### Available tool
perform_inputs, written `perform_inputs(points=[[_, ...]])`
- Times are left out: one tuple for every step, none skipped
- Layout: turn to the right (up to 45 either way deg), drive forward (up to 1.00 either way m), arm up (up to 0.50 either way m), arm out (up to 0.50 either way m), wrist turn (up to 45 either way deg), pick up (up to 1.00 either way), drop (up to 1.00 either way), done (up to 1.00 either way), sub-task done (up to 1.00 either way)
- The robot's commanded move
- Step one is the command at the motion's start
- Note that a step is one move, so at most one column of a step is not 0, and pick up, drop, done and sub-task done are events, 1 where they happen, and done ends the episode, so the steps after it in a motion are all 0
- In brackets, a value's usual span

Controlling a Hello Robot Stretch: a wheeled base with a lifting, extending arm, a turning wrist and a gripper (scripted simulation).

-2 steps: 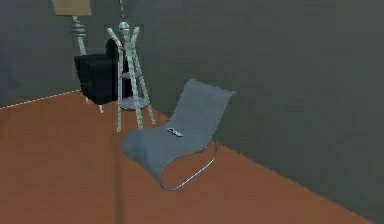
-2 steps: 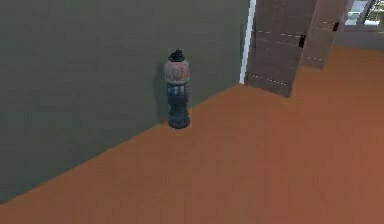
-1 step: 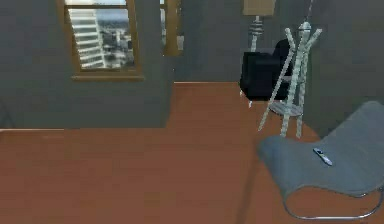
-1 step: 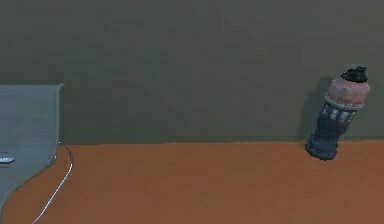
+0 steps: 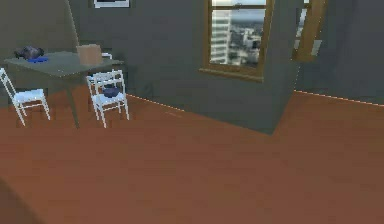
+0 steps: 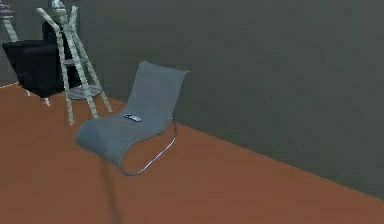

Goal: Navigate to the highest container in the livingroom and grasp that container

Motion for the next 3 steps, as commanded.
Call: perform_inputs(points=[[0.0, 0.20, 0.00, 0.00, 0.0, 0.00, 0.00, 0.00, 0.00], [-30.0, 0.00, 0.00, 0.00, 0.0, 0.00, 0.00, 0.00, 0.00], [0.0, 1.00, 0.00, 0.00, 0.0, 0.00, 0.00, 0.00, 0.00]])
